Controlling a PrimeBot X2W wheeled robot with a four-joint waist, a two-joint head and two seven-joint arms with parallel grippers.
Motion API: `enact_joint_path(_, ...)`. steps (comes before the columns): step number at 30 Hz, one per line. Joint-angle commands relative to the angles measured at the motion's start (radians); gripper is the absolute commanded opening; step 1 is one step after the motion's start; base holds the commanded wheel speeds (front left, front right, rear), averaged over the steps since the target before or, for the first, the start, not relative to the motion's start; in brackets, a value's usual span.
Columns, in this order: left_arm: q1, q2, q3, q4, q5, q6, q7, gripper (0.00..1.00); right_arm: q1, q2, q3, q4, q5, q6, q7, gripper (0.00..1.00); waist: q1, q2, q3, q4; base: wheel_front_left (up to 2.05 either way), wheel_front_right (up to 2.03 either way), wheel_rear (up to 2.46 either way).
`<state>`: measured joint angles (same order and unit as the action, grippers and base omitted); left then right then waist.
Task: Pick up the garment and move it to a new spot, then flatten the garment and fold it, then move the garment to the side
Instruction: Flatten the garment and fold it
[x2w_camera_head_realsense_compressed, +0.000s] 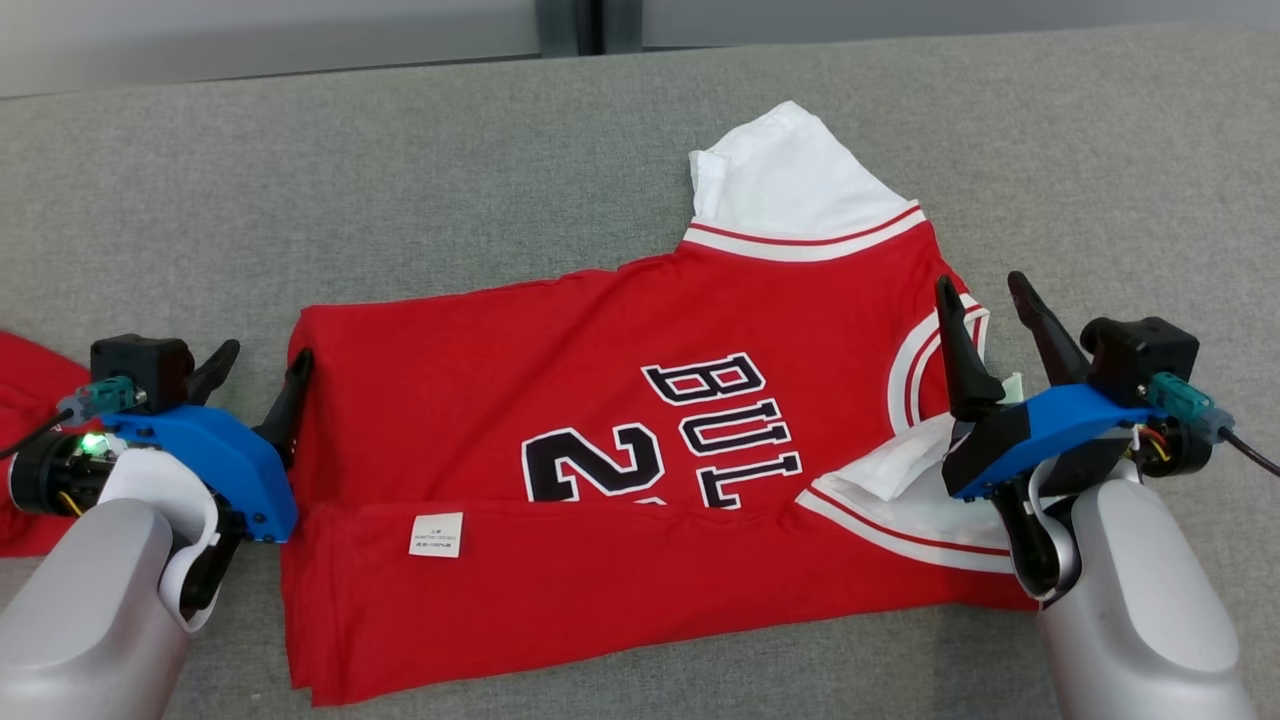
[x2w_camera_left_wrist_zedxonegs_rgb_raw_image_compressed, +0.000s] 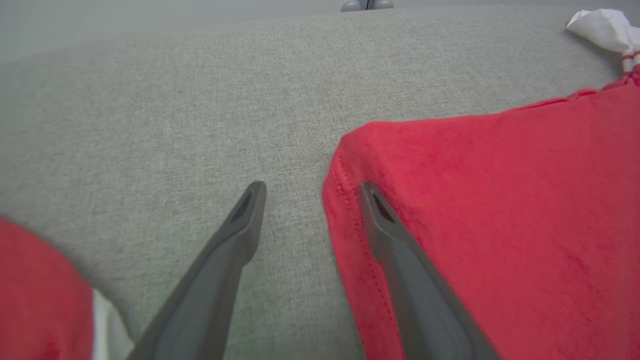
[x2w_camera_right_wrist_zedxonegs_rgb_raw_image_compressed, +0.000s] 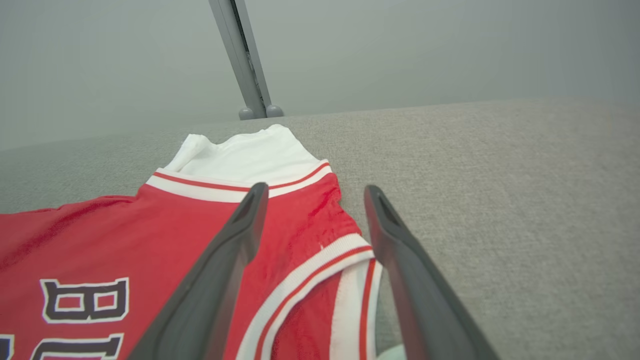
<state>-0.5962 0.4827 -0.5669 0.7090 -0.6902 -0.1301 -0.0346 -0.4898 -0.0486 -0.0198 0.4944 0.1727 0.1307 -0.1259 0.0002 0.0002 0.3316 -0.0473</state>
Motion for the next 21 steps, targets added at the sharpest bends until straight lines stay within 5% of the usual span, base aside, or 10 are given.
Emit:
enact_joint_path(1, -0.022, 0.006, -0.008, 0.005, -0.009, -0.001, -0.009, 1.0, -0.023, -0.004, 0.0, -0.006, -0.004, 0.0, -0.006, 1.0, -0.0002, -0.0002, 0.005, -0.001, 0.0, 0.0, 0.0)
enact_joint_path(19, -0.106, -0.011, -0.23, 0.067, -0.161, -0.001, -0.079, 1.0, -0.107, -0.004, 0.013, -0.023, -0.053, 0.0, 0.036, 1.0, -0.0002, -0.0002, 0.07, 0.002, 0.0, 0.0, 0.0)
enact_joint_path(20, -0.103, -0.012, -0.242, 0.069, -0.172, -0.001, -0.075, 0.85, -0.113, -0.004, 0.011, -0.021, -0.056, 0.0, 0.043, 1.0, -0.0002, -0.0002, 0.072, 0.004, 0.0, 0.0, 0.0)
enact_joint_path(21, -0.103, -0.011, -0.256, 0.069, -0.178, -0.001, -0.077, 0.49, -0.12, -0.003, 0.009, -0.02, -0.061, 0.0, 0.046, 1.0, -0.0002, -0.0002, 0.074, 0.006, 0.0, 0.0, 0.0)
